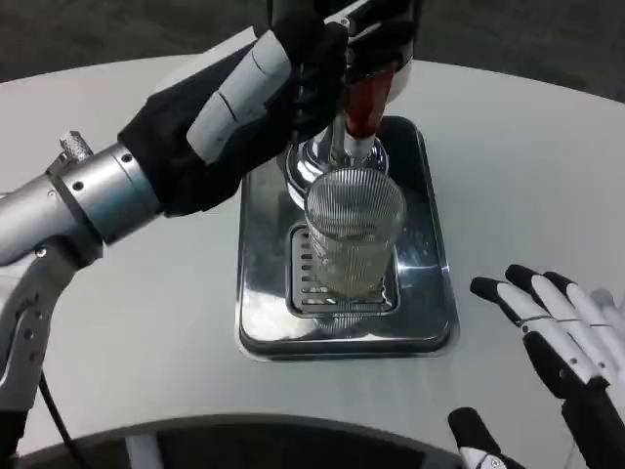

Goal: Grasp the cup under the faucet to collect the drink, then remove the cup.

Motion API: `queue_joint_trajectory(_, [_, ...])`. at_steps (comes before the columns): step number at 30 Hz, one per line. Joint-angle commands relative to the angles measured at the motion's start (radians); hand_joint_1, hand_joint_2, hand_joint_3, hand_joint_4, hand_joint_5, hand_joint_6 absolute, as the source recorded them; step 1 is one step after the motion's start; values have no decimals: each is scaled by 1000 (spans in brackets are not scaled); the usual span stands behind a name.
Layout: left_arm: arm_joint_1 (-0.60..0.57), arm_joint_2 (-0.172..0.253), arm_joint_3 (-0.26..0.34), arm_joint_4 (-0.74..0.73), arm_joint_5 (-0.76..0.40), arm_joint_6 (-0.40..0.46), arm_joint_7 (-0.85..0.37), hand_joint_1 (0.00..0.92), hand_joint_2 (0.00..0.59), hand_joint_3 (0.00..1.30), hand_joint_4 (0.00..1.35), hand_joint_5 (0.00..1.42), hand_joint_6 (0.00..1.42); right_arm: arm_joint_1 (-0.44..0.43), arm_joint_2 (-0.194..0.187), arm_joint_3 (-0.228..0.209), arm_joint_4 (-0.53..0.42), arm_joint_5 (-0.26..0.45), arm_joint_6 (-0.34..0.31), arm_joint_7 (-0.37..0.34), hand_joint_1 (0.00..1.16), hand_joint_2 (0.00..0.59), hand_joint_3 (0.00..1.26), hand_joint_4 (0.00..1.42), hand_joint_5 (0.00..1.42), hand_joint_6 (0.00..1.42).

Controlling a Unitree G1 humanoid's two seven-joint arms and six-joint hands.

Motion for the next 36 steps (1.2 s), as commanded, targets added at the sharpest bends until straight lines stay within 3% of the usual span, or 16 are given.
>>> queue_joint_trajectory(1, [17,33,-15,-25,43,-38,-39,0,72,0,0,17,0,32,23,14,-15,-2,-12,-1,395,425,134,52,28,15])
queue_joint_trajectory(9, [2,97,-54,-67,154,-148,-78,0,76,0,0,33,0,49,29,43,-15,-15,-5,-3,394,425,134,52,28,16])
queue_joint_trajectory(13, [2,144,-79,-94,255,-264,-83,0,75,0,0,35,0,48,27,51,-15,-22,2,-5,394,425,134,52,28,16])
queue_joint_trajectory(21, [14,197,-92,-146,405,-410,-39,0,74,0,0,34,0,33,11,61,-15,-33,30,7,401,418,134,52,28,26])
queue_joint_trajectory(31, [58,210,-85,-189,450,-453,4,0,73,0,0,33,0,-2,-22,59,-6,-21,105,18,458,405,124,65,51,54])
queue_joint_trajectory(36, [64,208,-81,-198,450,-435,14,0,77,0,0,34,0,-66,-1,92,48,49,196,11,498,411,124,96,75,78])
